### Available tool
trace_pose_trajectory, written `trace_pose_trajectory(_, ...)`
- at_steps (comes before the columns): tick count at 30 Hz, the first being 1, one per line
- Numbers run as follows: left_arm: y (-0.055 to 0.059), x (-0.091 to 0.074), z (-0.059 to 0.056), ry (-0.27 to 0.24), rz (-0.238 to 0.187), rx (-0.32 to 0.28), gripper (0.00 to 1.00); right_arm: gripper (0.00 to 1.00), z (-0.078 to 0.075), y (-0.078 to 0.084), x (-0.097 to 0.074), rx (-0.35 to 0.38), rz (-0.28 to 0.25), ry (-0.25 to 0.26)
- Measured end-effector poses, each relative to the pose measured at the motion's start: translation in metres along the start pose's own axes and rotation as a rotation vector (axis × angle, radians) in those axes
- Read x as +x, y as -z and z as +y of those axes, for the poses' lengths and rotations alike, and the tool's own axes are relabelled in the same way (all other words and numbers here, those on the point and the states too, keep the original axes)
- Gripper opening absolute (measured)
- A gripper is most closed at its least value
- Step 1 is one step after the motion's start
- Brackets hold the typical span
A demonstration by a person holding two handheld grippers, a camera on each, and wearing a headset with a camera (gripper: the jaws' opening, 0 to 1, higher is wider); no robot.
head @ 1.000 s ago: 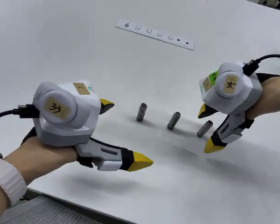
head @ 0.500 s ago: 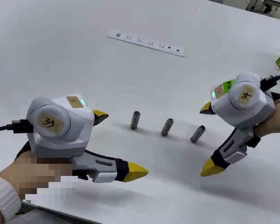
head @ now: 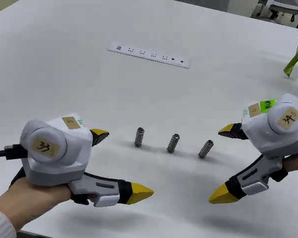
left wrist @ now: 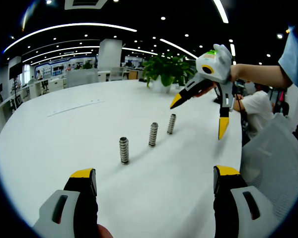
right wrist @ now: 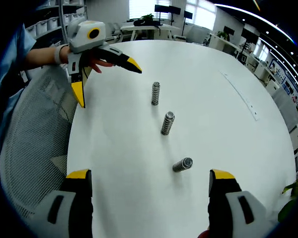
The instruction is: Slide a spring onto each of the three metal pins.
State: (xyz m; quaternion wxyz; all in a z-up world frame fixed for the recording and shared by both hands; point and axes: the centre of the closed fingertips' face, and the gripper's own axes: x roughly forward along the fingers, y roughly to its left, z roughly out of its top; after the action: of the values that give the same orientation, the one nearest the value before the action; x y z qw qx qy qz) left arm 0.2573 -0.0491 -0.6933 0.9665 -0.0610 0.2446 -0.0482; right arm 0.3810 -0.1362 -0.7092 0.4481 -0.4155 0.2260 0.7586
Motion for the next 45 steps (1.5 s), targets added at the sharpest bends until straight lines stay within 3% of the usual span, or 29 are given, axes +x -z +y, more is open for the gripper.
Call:
trace_pose_trajectory(14, 0.004, 0.002, -0.004, 0.013, 0.018, 0.017, 1.0, 0.99, 0.022, 0.01, -0.015, 0.175, -0.163, 0.106)
trace_pose_trajectory(18, 0.005, 0.002, -0.006, 0.015, 0.023, 0.021, 1.0, 0.99, 0.026, 0.015, -0.02, 0.228, -0.213, 0.159)
trace_pose_trajectory(26, 0.007, 0.003, -0.006, 0.018, 0.03, 0.028, 1.0, 0.99, 0.034, 0.031, -0.028, 0.299, -0.247, 0.198)
trace_pose_trajectory(34, 0.007, 0.005, -0.006, 0.014, 0.032, 0.036, 1.0, 0.99, 0.038, 0.03, -0.028, 0.339, -0.29, 0.24)
trace_pose_trajectory(45, 0.007, 0.005, 0.002, -0.008, 0.024, 0.036, 1.0, 0.99, 0.039, 0.028, -0.024, 0.394, -0.343, 0.305)
